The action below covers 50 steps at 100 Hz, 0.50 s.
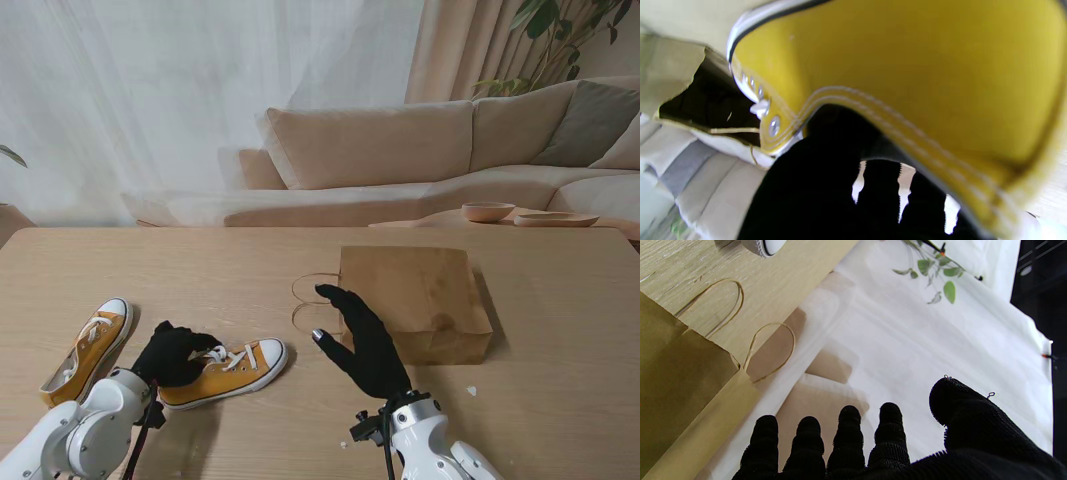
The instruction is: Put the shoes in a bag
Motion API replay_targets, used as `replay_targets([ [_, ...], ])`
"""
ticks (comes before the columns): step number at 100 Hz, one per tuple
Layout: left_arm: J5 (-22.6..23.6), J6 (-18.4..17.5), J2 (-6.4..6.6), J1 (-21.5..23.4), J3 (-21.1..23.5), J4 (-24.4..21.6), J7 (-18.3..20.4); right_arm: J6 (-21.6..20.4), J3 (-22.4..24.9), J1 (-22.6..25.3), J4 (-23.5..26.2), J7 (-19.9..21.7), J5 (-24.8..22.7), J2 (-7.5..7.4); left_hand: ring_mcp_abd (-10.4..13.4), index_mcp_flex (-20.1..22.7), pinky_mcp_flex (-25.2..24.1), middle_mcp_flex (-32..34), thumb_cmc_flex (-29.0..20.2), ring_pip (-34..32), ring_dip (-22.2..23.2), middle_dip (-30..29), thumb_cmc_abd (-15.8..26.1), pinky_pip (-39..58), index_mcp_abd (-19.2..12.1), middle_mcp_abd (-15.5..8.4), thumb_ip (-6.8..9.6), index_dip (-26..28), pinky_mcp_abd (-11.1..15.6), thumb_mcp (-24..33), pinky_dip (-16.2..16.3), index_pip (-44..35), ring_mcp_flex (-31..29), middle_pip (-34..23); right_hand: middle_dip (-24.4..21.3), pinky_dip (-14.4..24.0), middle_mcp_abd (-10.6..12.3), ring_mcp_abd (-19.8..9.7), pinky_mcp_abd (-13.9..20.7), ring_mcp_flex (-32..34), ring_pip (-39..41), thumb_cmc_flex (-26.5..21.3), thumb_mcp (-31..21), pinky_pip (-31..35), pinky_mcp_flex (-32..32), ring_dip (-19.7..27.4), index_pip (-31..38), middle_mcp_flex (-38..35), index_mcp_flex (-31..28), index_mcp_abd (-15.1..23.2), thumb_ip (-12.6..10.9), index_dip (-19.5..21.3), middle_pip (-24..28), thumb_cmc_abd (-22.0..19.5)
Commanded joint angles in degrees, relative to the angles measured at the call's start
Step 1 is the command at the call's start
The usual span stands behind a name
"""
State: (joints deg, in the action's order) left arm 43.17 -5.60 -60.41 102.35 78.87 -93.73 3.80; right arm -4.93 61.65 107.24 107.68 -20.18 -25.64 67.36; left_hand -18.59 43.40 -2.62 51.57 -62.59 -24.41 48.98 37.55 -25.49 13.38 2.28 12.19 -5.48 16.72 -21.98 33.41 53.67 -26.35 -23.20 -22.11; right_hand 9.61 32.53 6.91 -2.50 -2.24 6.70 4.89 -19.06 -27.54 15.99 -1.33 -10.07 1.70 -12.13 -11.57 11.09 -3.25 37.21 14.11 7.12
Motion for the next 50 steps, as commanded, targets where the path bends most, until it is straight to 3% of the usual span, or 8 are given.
replay_targets([
  [1,-1.4,-0.3,-0.94,-0.1,-0.4,0.2,0.3,0.2,-0.1,0.3,0.3,0.7,0.1,0.44,-4.4,6.7,1.5,7.0,-4.9,-10.1,2.2,2.4,4.6,1.7,2.4,4.5,-0.58,-0.1,-3.6,-2.8,3.0,-6.2,-3.2,-7.9,0.5,0.9,1.5,-1.5,0.2,-0.3,0.5,1.0,0.2,0.5,0.2,-0.4,0.5,0.8,-0.5,1.8,2.3,0.9,1.1,-0.1],
  [9,-3.3,-0.4,-1.12,0.1,-0.3,-0.1,0.4,0.3,-0.1,0.2,0.2,0.8,0.1,0.42,-8.0,9.0,2.7,7.1,-7.3,-20.6,2.6,5.5,6.4,2.8,4.3,8.0,0.15,1.6,-4.8,-5.6,5.9,-7.7,-5.0,-17.4,0.6,1.0,1.5,-1.4,0.2,-0.3,0.6,1.0,0.2,0.6,0.2,-0.4,0.6,0.9,-0.5,1.8,2.3,0.9,1.3,-0.1],
  [20,-4.8,-1.5,-1.4,0.6,0.3,-0.4,-0.5,0.3,-0.1,0.1,0.1,0.9,0.3,0.43,-11.5,9.6,4.8,8.7,-8.4,-27.8,3.9,6.7,6.9,4.6,6.8,9.7,0.21,7.6,-6.6,-4.8,10.4,-13.0,-8.3,-24.6,0.6,1.0,1.5,-1.5,0.1,-0.3,0.7,1.0,0.2,0.7,0.3,-0.4,0.6,0.9,-0.6,1.8,2.3,1.0,1.5,-0.1],
  [34,-5.6,-2.1,-1.89,2.4,2.4,-2.1,-2.4,0.3,-0.1,0.1,0.1,1.1,0.3,0.37,-13.7,7.6,7.1,11.0,-8.2,-29.6,3.8,7.4,5.9,6.0,10.7,9.1,-1.15,17.1,-8.2,-1.3,15.4,-19.7,-10.9,-25.0,0.6,1.1,1.5,-1.5,0.1,-0.4,0.7,1.0,0.3,0.7,0.3,-0.3,0.7,0.9,-0.6,1.8,2.3,1.0,1.5,-0.1],
  [50,-2.5,-3.2,-2.56,4.7,5.4,-3.4,-7.7,0.2,0.0,0.2,0.2,1.1,0.3,0.38,-15.0,6.3,7.6,11.9,-8.6,-31.8,4.9,11.4,6.3,9.6,12.8,8.1,-1.76,23.0,-8.8,-0.6,20.0,-22.6,-11.9,-27.9,0.6,1.1,1.5,-1.4,0.1,-0.4,0.8,1.0,0.3,0.8,0.3,-0.3,0.7,1.0,-0.6,1.7,2.3,0.9,1.5,-0.2],
])
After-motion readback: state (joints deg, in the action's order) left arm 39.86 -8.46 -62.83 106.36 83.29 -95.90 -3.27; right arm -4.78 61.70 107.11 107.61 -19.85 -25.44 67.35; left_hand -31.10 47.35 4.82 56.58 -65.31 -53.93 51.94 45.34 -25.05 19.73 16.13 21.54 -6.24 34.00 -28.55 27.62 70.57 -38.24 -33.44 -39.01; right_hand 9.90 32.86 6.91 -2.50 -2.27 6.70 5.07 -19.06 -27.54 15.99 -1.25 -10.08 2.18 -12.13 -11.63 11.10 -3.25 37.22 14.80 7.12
